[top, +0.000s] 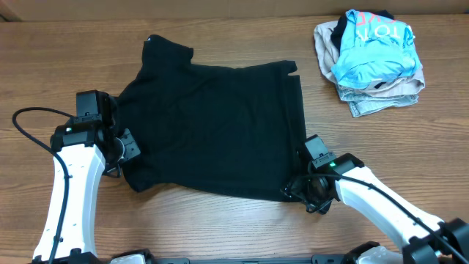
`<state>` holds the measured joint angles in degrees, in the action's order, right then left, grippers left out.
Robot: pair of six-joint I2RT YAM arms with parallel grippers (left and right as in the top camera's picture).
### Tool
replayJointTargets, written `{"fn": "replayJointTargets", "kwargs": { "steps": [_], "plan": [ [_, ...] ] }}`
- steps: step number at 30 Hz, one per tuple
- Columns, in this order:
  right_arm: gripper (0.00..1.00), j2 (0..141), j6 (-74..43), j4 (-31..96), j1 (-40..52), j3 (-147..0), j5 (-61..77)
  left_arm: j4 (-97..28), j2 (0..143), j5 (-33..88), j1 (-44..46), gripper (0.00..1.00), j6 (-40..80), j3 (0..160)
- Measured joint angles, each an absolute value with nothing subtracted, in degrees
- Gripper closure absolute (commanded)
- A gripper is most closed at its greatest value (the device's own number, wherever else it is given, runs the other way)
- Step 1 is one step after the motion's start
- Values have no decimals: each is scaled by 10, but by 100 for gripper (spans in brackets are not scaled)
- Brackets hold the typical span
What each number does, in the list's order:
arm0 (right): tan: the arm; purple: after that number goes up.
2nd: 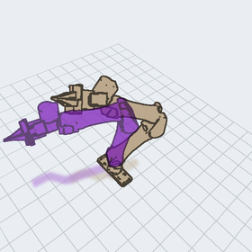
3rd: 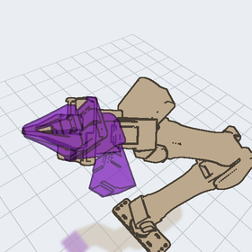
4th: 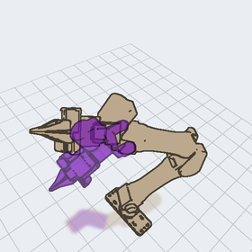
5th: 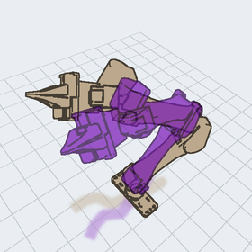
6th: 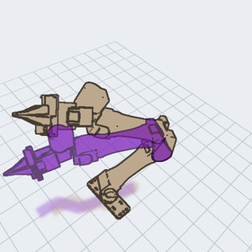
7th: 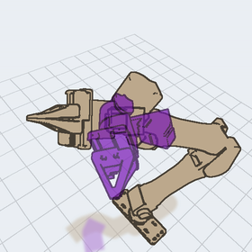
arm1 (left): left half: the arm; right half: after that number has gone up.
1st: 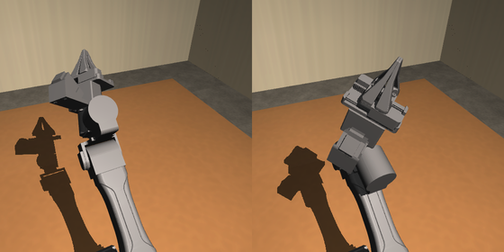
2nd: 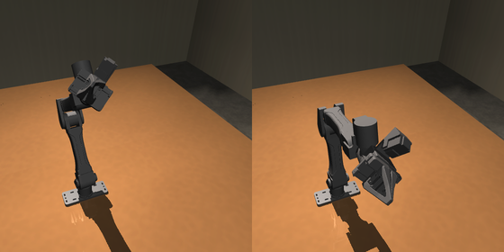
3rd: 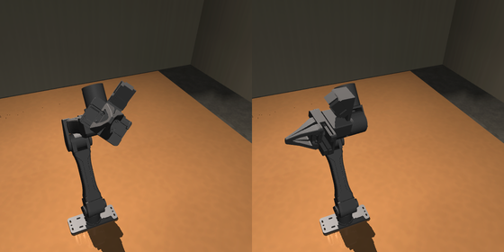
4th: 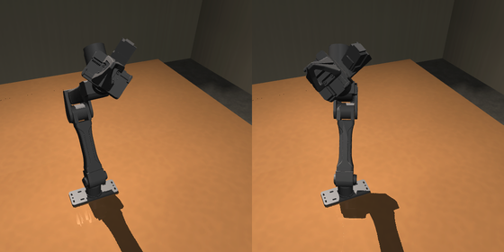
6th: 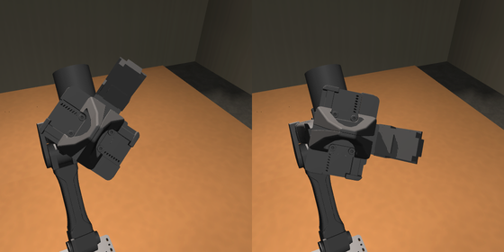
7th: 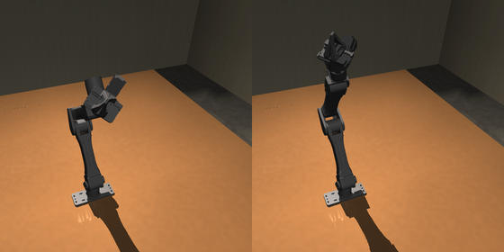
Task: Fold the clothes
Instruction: 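Lift the bottom hem with both grippers and fold it up toward the collar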
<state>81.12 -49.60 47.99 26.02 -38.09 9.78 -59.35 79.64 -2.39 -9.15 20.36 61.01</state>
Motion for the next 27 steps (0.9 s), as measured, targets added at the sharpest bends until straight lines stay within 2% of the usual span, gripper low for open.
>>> {"fn": "replayJointTargets", "kwargs": {
  "steps": [3, 5, 7, 9, 11, 18, 27],
  "plan": [
    [44, 826, -498, 472, 260, -379, 94, -593, 796, -24, -91, 96, 204, 610],
    [53, 833, -498, 470, 260, -379, 91, -593, 796, -24, -91, 96, 204, 610],
    [65, 834, -501, 471, 260, -379, 87, -592, 796, -24, -91, 96, 204, 610],
    [83, 836, -500, 472, 260, -379, 81, -592, 796, -24, -91, 96, 204, 610],
    [96, 837, -504, 472, 260, -379, 72, -594, 796, -24, -91, 96, 204, 610],
    [96, 833, -500, 561, 237, -408, 56, -634, 796, -24, -91, 96, 204, 610],
    [96, 747, -448, 717, 207, -522, 51, -719, 796, -9, -91, 96, 213, 611]
  ]
}}
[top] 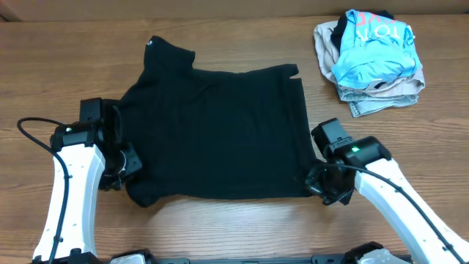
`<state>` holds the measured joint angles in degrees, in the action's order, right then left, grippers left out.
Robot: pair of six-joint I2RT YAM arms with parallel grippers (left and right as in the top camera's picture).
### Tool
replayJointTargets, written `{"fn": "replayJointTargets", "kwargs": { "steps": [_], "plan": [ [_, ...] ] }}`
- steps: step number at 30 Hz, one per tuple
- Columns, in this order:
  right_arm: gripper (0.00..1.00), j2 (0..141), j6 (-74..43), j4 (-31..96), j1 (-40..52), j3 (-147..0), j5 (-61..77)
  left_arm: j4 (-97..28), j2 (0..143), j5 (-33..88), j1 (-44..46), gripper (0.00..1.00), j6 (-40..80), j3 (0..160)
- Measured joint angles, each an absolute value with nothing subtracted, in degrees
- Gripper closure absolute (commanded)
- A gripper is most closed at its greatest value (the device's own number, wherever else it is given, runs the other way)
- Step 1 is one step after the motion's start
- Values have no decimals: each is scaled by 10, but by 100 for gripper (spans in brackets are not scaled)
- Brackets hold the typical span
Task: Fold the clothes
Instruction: 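Lift the bottom hem with both grippers and fold it up toward the collar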
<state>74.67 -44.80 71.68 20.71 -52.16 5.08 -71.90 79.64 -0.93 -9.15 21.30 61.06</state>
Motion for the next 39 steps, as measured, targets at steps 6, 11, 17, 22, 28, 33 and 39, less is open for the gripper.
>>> {"fn": "replayJointTargets", "kwargs": {
  "steps": [6, 11, 17, 22, 28, 33, 39],
  "plan": [
    [96, 744, -437, 735, 206, -524, 51, -761, 796, -5, -91, 96, 236, 611],
    [96, 744, -434, 672, 206, -524, 36, -725, 796, -12, -91, 96, 252, 611],
    [96, 746, -427, 573, 206, -524, -3, -624, 796, -30, -91, 96, 263, 611],
    [96, 767, -412, 516, 205, -524, -32, -535, 796, -33, -91, 95, 267, 611],
    [96, 819, -389, 427, 205, -524, -60, -444, 796, -35, -91, 96, 269, 606],
    [96, 855, -370, 341, 205, -524, -69, -391, 805, -36, -91, 94, 269, 604],
    [96, 875, -361, 307, 204, -524, -74, -358, 864, -37, -91, 85, 269, 604]
  ]
}}
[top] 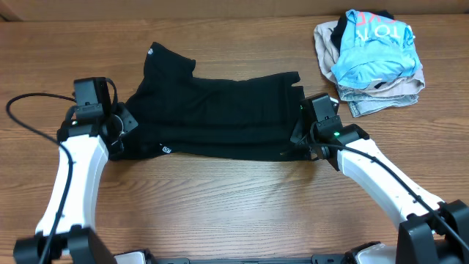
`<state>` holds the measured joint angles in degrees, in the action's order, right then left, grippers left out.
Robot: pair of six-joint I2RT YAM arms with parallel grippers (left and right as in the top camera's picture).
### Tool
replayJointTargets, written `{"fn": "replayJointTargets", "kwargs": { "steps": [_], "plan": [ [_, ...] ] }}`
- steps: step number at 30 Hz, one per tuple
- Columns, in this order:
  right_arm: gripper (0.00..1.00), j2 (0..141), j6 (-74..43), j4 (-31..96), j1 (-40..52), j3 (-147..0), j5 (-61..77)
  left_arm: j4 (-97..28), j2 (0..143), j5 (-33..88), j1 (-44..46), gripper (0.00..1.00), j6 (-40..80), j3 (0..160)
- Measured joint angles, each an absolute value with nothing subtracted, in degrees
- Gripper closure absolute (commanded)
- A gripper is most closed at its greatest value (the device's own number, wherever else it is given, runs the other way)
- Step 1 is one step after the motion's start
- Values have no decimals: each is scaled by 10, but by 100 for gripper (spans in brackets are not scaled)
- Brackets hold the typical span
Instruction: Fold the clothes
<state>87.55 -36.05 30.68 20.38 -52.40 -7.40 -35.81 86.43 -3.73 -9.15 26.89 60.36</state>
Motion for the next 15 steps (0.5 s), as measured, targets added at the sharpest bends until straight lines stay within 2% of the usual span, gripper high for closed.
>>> {"fn": "replayJointTargets", "kwargs": {
  "steps": [1, 4, 7, 10, 15],
  "plan": [
    [95, 878, -360, 305, 204, -524, -75, -350, 875, -37, -91, 75, 269, 604],
    [77, 892, -358, 299, 204, -524, -76, -317, 914, -38, -91, 41, 269, 603],
    [54, 907, -354, 283, 203, -524, -79, -273, 948, -37, -91, 17, 272, 602],
    [47, 914, -341, 261, 203, -524, -83, -232, 967, -35, -91, 2, 270, 602],
    [41, 914, -321, 279, 203, -538, -83, -198, 970, -18, -91, 0, 259, 605]
  ]
}}
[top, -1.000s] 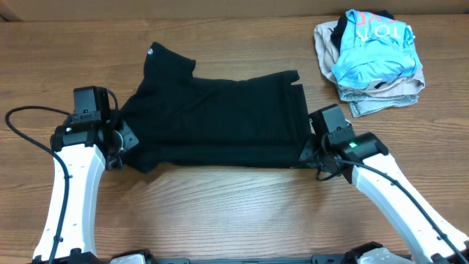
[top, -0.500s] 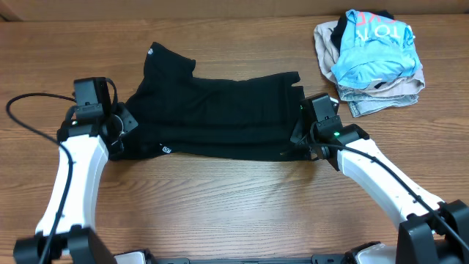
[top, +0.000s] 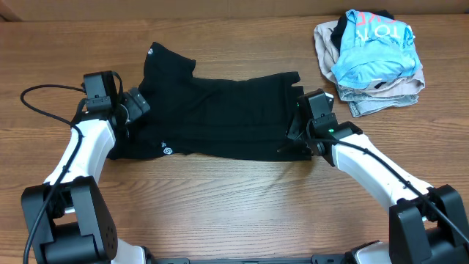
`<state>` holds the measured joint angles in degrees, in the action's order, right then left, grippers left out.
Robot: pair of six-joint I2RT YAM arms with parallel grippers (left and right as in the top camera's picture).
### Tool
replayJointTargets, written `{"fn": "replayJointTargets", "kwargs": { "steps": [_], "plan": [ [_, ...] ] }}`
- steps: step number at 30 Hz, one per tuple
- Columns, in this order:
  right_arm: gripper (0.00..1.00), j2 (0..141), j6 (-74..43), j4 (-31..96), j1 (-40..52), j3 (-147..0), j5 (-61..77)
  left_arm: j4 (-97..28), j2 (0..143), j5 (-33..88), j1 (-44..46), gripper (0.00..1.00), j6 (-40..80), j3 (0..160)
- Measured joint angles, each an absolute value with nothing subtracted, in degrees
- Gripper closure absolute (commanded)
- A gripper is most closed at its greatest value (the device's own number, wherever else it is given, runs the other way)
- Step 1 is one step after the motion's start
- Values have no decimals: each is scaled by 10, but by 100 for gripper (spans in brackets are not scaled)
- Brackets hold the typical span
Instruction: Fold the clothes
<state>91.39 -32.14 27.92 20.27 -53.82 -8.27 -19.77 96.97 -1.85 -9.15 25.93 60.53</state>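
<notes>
A black T-shirt [top: 220, 117] lies across the middle of the wooden table, its near half turned up and over toward the back. A small white logo [top: 165, 150] shows on the turned-over part near the front left. My left gripper [top: 138, 103] is at the shirt's left edge, shut on the cloth. At the right edge, my right gripper [top: 294, 129] also pinches the cloth. The fingertips of both are partly hidden by black fabric.
A stack of folded clothes [top: 370, 59], a cyan shirt on top of beige ones, sits at the back right, close to the right arm. A black cable [top: 44, 95] loops beside the left arm. Bare wooden table [top: 220, 198] lies in front of the shirt.
Both grippers have moved a little farther back with the shirt's edge. The fold has deepened, and the white logo now lies flatter at the front left.
The shirt first lay spread flat with both grippers at its near corners. Then the grippers were shut on those corners at the near hem. Later the near hem was carried up over the shirt's middle, and now it sits farther back still.
</notes>
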Motion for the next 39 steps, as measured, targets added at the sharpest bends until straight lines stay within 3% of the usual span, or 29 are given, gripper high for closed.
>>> {"fn": "replayJointTargets", "kwargs": {
  "steps": [6, 12, 18, 26, 33, 39],
  "plan": [
    [26, 914, -277, 454, 203, -684, -61, -283, 963, 41, -91, 0, 203, 675],
    [24, 911, -204, 605, 202, -894, -37, -401, 952, 106, -83, 0, 128, 839],
    [24, 904, -144, 611, 181, -986, -30, -426, 993, 86, -31, 0, 56, 1015],
    [24, 903, -94, 611, 139, -988, -30, -404, 1221, 65, -17, 0, 11, 1202],
    [25, 915, -81, 611, 139, -988, -29, -366, 1385, 62, -19, 0, -28, 1250],
    [28, 948, -77, 615, 139, -988, -29, -327, 1426, 62, -16, 1, -47, 1257]
  ]
}}
